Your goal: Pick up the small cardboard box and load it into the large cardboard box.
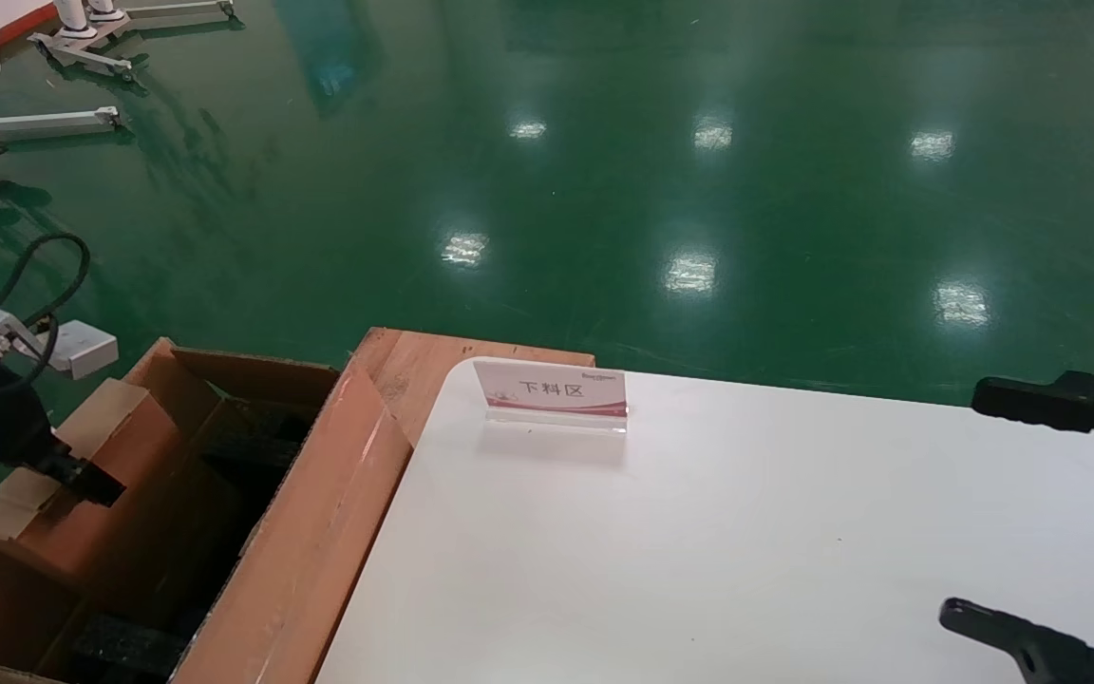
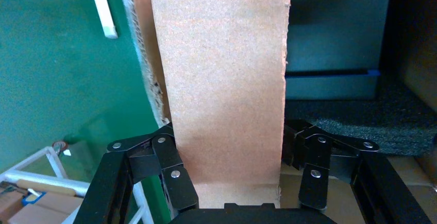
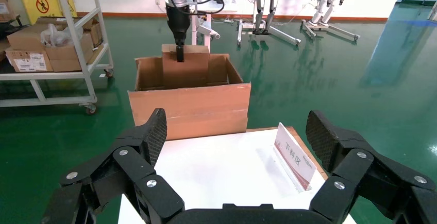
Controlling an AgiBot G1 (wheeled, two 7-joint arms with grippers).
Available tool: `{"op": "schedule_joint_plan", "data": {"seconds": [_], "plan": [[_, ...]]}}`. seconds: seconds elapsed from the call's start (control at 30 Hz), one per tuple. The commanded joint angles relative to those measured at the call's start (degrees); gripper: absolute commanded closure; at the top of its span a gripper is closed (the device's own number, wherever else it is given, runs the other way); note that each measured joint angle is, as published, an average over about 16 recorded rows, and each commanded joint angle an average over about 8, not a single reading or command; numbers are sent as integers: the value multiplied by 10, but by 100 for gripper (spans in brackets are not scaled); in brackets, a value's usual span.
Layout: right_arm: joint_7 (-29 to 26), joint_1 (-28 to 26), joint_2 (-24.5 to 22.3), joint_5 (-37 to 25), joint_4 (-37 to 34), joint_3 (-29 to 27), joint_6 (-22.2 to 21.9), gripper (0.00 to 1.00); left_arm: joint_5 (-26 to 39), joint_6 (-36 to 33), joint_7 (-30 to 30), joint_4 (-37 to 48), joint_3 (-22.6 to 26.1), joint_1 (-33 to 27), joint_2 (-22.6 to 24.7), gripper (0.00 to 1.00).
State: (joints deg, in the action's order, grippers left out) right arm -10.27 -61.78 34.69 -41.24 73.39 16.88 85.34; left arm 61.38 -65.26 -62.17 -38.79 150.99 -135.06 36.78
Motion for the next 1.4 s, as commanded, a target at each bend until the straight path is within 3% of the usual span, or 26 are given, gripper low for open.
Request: {"op": "schedule_joint_plan", "data": {"seconds": [0.03, 0.1, 0.33, 0.4, 1.4], "plan": [[0, 0, 0, 0, 0, 0, 0, 0, -4, 3, 1, 6, -1, 12, 2, 100], [0, 0, 0, 0, 0, 0, 0, 0, -5, 2, 3, 12, -1, 22, 4, 96], [0, 0, 0, 0, 0, 0, 0, 0, -9, 2, 7, 27, -2, 44, 12, 11], [0, 0, 0, 0, 0, 0, 0, 0, -10, 3, 8, 29, -2, 47, 13, 0], [0, 0, 0, 0, 0, 0, 0, 0, -7, 0, 7, 23, 0, 38, 10, 0]]}}
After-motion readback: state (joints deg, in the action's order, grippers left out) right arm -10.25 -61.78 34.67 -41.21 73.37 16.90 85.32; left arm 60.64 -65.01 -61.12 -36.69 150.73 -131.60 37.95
